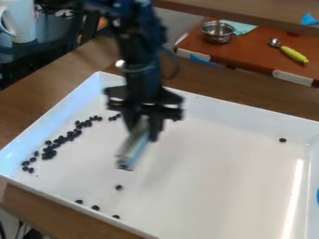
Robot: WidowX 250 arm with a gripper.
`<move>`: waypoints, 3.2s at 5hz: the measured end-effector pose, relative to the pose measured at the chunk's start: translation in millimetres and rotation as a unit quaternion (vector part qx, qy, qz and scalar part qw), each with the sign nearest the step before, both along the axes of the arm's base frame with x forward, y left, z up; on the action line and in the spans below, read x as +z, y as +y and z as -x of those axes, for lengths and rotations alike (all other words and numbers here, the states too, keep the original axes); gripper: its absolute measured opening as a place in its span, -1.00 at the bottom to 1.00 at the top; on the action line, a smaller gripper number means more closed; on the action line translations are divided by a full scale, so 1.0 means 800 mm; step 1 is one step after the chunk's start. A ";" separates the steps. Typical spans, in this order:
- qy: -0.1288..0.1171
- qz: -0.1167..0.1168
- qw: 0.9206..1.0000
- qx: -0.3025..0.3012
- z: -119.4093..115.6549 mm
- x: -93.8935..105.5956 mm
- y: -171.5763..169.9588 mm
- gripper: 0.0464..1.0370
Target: Sweep into pile
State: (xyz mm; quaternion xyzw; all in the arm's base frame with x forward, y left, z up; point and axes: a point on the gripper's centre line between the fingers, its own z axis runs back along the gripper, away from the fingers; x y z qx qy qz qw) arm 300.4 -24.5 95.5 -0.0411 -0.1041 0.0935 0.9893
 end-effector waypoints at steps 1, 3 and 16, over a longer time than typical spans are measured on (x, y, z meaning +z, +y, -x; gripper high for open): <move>0.001 -0.004 1.000 -0.005 -0.021 -0.005 -0.048 -0.33; -0.002 -0.001 1.000 -0.014 -0.048 -0.008 -0.100 -0.33; -0.048 0.005 0.998 -0.044 -0.100 -0.048 -0.117 -0.33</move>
